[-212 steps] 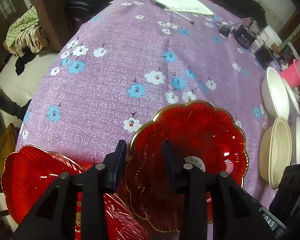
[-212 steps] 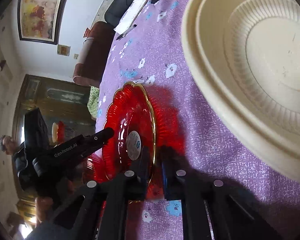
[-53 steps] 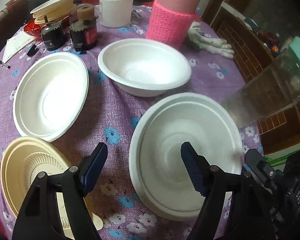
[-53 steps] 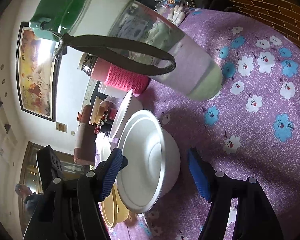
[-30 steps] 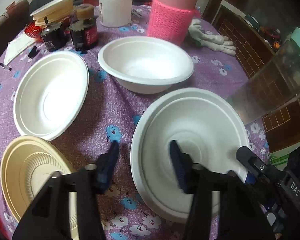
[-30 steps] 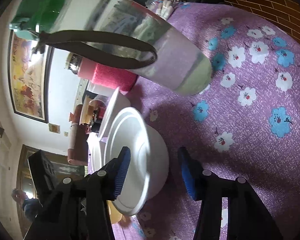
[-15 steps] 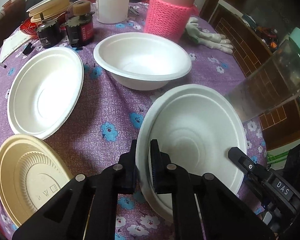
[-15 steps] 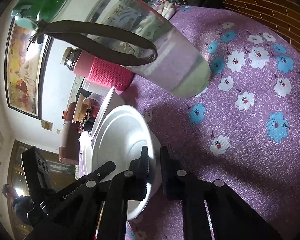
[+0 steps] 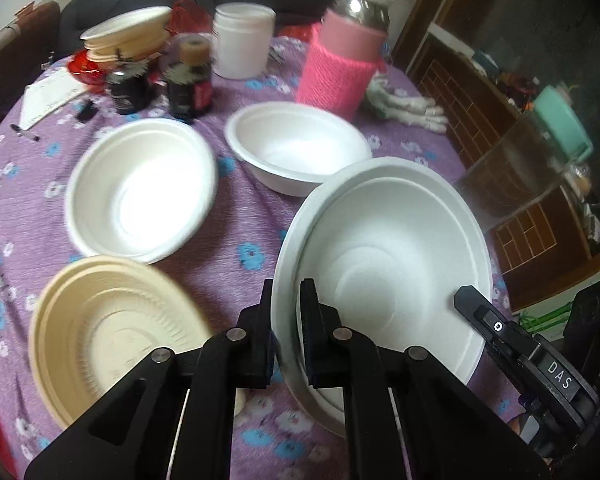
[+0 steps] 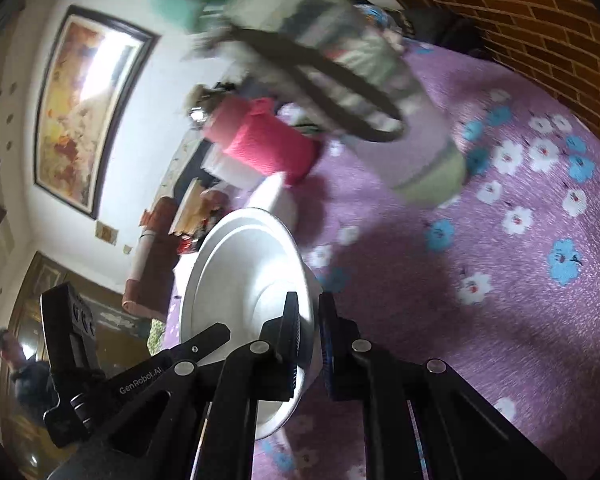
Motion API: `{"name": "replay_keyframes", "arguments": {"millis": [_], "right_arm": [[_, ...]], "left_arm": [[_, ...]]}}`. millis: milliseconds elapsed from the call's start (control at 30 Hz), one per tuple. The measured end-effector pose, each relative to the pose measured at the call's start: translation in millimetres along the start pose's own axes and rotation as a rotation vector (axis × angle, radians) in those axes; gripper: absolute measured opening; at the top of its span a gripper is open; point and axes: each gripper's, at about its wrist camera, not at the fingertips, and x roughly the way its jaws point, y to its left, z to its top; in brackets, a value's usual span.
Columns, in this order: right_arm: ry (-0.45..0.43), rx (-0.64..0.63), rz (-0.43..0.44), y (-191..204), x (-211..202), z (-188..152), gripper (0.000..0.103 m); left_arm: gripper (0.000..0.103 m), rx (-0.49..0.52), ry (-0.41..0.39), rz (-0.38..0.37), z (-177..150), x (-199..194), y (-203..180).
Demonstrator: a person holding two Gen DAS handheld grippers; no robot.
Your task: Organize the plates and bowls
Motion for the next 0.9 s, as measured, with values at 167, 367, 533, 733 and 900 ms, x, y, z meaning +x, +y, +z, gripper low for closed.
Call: {"name": "replay_keyframes", "arguments": {"millis": [167, 367, 533, 733, 900], "right_arm": [[-0.001, -0.093, 0.036, 41, -8, -18, 0.01], [0.063, -0.179, 0.073, 95, 1, -53, 0.01], [0.139, -0.266, 0.108, 152, 19, -102, 0.01], [0.239, -0.362, 0.159, 215, 45, -163, 0.01], [0.344, -0.441, 0.194, 268, 75, -223, 0.01]], "left_arm": [[0.008, -0.043, -0.063, 0.019, -13, -38, 32], [0.009, -0.124, -0.126, 0.057, -40, -84, 91], [0.009, -0.192, -0.179, 0.111, -73, -125, 149], [0.009, -0.284, -0.205, 0.186, -121, -168, 226], [0.009, -0.369, -0.222, 0.265, -158, -193, 287]]}}
